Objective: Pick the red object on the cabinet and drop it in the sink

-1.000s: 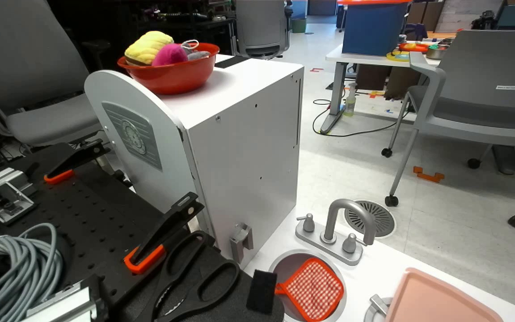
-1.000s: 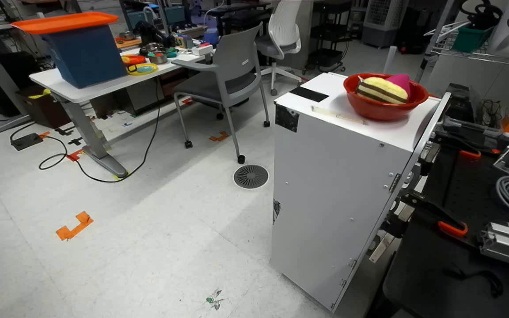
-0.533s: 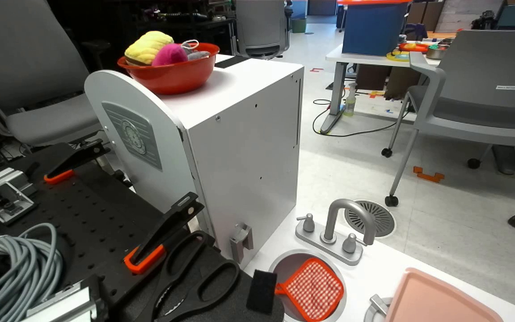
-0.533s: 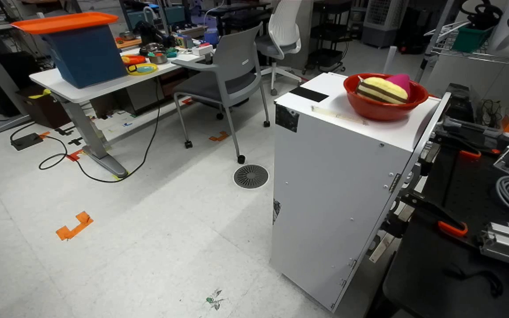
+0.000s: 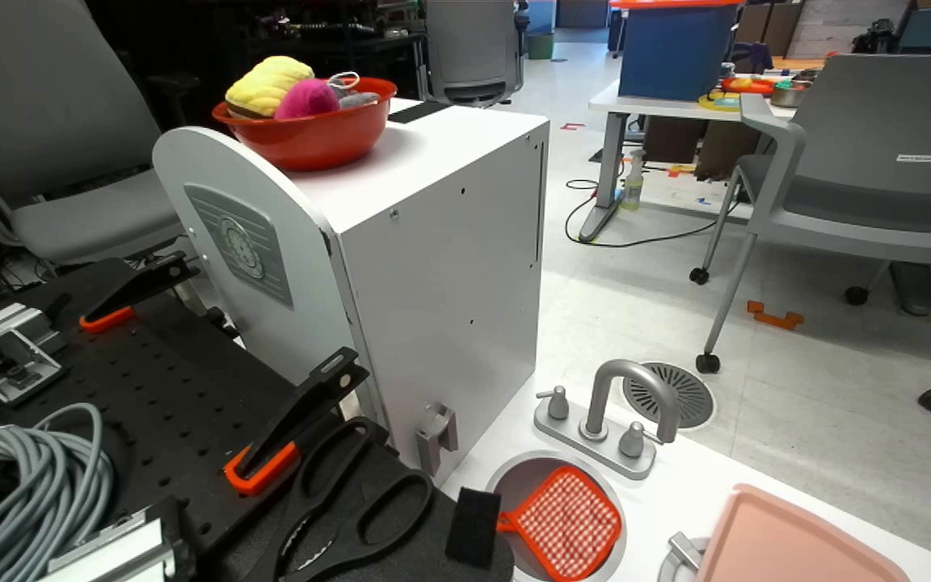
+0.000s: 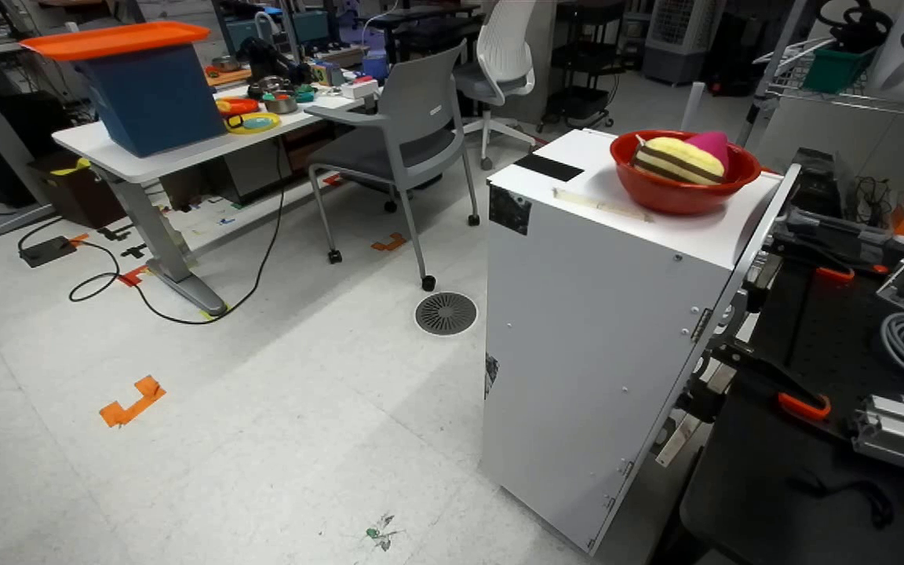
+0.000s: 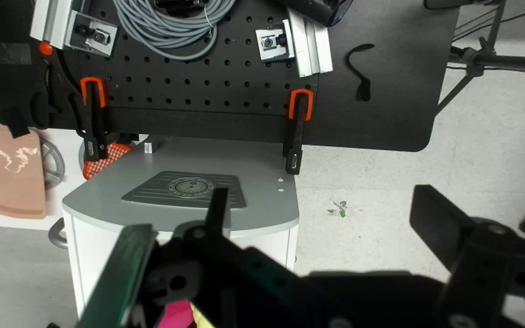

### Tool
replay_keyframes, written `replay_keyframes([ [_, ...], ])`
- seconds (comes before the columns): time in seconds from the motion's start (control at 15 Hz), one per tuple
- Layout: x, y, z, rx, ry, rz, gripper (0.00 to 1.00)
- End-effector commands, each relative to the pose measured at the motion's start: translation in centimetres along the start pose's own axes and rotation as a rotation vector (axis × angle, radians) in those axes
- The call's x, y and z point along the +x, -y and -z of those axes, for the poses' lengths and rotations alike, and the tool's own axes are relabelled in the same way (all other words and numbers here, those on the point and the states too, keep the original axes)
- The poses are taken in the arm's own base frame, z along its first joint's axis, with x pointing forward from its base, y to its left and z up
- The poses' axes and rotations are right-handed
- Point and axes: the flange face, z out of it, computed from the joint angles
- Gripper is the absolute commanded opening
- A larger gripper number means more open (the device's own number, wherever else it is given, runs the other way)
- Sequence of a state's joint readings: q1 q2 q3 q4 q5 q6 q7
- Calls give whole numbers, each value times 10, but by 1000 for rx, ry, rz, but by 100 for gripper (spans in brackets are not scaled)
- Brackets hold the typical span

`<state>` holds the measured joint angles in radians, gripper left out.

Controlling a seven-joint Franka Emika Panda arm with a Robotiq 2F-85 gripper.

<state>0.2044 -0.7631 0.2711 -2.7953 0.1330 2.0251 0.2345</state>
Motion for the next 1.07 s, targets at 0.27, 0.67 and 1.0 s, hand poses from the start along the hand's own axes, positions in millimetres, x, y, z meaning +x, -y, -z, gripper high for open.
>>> replay_keyframes([
  [0.27, 5, -16, -1, 21, 15, -11, 100],
  [0.67, 14, -60, -7, 30, 49, -20, 100],
  [1.0, 21, -114, -17, 34, 84, -8, 100],
])
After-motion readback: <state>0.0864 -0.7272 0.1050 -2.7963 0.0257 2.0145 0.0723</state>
